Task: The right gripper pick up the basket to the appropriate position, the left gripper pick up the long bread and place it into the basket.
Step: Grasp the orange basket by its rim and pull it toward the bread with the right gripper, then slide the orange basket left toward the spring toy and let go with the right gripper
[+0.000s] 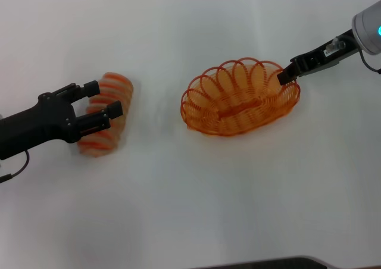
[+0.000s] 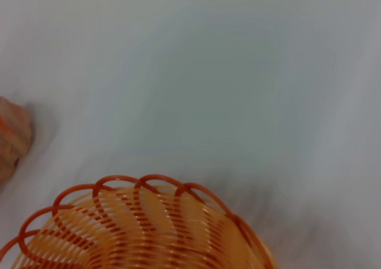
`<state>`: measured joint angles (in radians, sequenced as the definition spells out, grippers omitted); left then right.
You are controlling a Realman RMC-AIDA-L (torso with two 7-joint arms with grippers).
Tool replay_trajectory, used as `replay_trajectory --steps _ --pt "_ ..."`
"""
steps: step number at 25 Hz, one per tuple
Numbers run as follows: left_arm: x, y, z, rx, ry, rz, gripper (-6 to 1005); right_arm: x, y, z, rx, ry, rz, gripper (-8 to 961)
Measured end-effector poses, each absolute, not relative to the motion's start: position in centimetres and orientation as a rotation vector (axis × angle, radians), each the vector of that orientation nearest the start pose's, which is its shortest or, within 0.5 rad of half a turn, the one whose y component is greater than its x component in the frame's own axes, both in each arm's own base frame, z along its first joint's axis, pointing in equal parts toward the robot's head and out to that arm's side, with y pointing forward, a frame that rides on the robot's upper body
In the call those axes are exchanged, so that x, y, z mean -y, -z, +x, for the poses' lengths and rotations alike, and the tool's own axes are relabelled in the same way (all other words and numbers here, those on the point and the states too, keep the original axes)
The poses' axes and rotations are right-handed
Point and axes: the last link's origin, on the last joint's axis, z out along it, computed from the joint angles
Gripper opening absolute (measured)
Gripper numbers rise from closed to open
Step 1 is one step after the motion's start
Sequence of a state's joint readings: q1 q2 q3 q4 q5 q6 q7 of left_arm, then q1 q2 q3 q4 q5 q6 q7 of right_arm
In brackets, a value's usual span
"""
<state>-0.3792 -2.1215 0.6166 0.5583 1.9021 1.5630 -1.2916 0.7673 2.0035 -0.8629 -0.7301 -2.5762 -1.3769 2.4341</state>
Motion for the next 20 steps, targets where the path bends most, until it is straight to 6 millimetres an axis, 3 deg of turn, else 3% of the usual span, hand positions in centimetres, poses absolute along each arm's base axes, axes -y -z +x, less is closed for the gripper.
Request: replay_trajectory --steps 10,20 --pt "-28.3 1.6 -29.8 0.805 0.886 -2.528 826 -39.5 -3.0 25.4 -1.608 -0.062 -2.368 81" --pt "-28.5 1.5 -29.8 0.765 0.878 -2.524 826 -39.5 -1.8 24.9 -1.724 -0.088 -2.303 78"
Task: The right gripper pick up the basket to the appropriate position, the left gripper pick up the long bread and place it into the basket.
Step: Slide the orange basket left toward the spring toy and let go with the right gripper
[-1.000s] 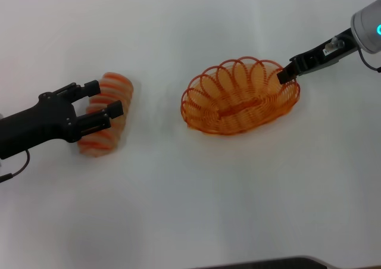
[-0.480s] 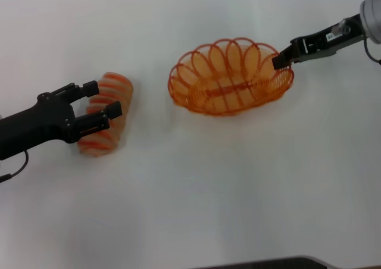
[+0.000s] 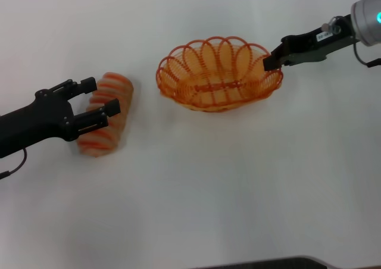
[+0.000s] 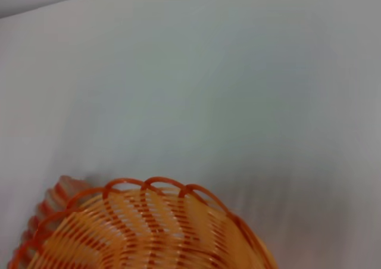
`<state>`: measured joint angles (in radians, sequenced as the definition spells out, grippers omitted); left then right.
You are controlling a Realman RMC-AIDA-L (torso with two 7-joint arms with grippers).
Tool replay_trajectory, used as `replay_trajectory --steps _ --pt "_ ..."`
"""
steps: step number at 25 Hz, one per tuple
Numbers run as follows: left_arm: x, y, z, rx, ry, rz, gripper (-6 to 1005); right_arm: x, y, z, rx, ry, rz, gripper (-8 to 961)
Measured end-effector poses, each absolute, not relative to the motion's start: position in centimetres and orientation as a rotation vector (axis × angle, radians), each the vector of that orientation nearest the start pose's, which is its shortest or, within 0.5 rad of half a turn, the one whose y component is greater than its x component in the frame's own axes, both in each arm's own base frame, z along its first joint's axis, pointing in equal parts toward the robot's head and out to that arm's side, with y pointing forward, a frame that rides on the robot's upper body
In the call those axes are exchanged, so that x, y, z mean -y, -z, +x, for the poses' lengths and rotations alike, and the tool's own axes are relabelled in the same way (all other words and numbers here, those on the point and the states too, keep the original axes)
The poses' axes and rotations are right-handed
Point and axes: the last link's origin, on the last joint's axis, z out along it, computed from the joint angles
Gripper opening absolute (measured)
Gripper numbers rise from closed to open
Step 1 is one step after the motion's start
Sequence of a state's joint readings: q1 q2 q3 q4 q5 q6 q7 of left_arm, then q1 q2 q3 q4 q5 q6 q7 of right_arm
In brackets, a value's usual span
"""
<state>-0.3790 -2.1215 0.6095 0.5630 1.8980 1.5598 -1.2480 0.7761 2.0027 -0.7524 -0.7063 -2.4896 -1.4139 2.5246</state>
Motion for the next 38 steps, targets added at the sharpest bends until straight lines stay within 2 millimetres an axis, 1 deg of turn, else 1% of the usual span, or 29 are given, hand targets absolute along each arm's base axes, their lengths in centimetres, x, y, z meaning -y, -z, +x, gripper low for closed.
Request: replay_trajectory --steps 6,16,23,38 --pt "-28.6 1.6 -30.0 0.763 0.853 -2.522 825 -39.9 -0.3 24.6 -1.740 -0.084 -2.267 76" --pt "-28.6 1.7 -30.1 0.760 0.847 -2.522 826 -40.5 1.4 23.7 -1.693 -0.051 -2.253 76" --pt "-28.6 1.8 -30.0 0.748 0.846 -2.524 824 -40.7 1.9 23.5 -1.680 -0.072 -2.238 76" --pt "-28.8 2.1 -29.9 0.747 0.834 -2.523 826 -40.8 2.5 23.5 -1.685 -0.101 -2.221 75"
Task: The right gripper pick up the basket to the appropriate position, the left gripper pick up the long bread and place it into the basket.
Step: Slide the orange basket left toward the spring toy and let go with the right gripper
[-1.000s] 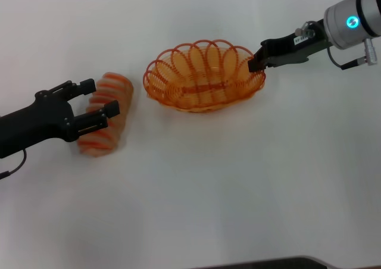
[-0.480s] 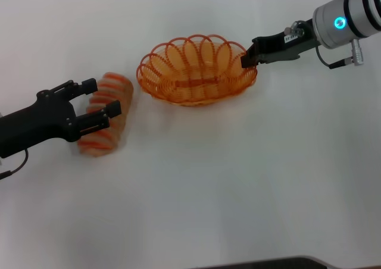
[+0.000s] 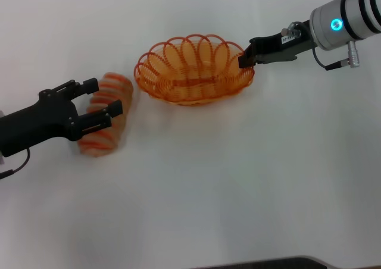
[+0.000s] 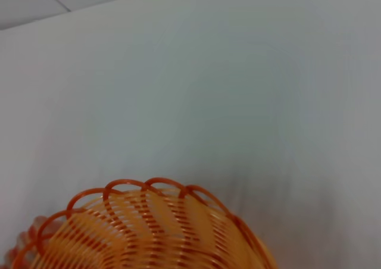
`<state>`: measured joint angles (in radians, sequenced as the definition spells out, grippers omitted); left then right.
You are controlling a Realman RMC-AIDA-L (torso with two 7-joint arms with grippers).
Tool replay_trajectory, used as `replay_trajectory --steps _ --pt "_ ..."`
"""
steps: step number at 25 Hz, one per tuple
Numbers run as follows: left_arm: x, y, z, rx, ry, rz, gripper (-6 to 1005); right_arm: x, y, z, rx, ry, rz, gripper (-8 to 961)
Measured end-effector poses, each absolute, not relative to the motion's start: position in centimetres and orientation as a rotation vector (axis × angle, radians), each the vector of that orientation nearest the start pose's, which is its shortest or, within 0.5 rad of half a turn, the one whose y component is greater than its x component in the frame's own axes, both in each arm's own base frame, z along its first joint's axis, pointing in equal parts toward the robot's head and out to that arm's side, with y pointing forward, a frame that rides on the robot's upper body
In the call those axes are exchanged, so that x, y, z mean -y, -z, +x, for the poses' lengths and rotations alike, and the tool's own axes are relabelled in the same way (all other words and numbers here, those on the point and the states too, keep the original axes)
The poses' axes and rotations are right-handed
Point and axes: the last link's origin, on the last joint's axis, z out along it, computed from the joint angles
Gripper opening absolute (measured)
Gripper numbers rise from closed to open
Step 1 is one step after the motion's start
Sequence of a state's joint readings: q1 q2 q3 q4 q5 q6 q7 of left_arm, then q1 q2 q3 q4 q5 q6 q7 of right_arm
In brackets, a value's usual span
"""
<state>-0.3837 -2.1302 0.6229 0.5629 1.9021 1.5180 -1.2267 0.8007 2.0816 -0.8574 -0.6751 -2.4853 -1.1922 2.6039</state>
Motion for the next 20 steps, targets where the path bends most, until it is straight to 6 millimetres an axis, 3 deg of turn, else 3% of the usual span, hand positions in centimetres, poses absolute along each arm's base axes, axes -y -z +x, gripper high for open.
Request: replay_trajectory --steps 20 --pt "-29.00 2.26 -29.66 0.728 0.826 -2.533 825 -40.58 2.72 23.44 -1.747 -0.168 -2.209 98"
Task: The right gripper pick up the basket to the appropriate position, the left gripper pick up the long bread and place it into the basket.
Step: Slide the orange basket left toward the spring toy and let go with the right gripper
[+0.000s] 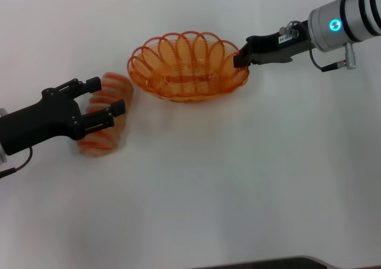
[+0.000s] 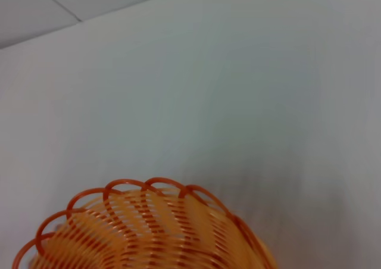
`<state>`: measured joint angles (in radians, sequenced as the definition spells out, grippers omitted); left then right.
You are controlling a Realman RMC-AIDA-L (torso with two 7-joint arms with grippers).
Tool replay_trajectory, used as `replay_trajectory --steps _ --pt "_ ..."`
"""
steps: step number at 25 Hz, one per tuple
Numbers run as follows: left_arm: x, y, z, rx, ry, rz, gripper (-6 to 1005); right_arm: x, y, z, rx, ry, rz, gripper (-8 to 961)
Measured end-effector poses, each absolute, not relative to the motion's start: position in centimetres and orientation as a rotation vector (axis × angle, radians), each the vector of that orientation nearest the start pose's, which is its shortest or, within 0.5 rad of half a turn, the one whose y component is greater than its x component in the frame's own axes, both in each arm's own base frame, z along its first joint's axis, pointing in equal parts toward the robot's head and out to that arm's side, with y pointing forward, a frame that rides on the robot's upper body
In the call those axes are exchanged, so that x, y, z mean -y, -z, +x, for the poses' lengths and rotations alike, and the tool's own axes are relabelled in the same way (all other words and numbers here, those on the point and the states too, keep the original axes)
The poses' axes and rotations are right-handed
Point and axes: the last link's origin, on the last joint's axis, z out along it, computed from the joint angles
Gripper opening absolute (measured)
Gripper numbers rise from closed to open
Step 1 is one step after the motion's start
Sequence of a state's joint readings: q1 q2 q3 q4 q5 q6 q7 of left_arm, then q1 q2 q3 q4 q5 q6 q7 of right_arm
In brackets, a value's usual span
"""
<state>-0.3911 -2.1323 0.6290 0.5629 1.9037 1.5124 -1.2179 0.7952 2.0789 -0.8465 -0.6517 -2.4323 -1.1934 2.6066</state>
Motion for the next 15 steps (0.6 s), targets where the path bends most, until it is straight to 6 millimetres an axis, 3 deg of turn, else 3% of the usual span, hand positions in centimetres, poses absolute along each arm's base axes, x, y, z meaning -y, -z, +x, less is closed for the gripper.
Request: replay_trajectory --steps 10,15 --pt "-28.88 2.08 -29.71 0.725 0.831 -2.538 826 -40.11 2.94 23.59 -1.830 -0.247 -2.195 130" --pt "-28.81 2.02 -29.83 0.728 0.828 -2.537 826 -39.60 2.41 23.92 -1.878 -0.308 -2.192 355"
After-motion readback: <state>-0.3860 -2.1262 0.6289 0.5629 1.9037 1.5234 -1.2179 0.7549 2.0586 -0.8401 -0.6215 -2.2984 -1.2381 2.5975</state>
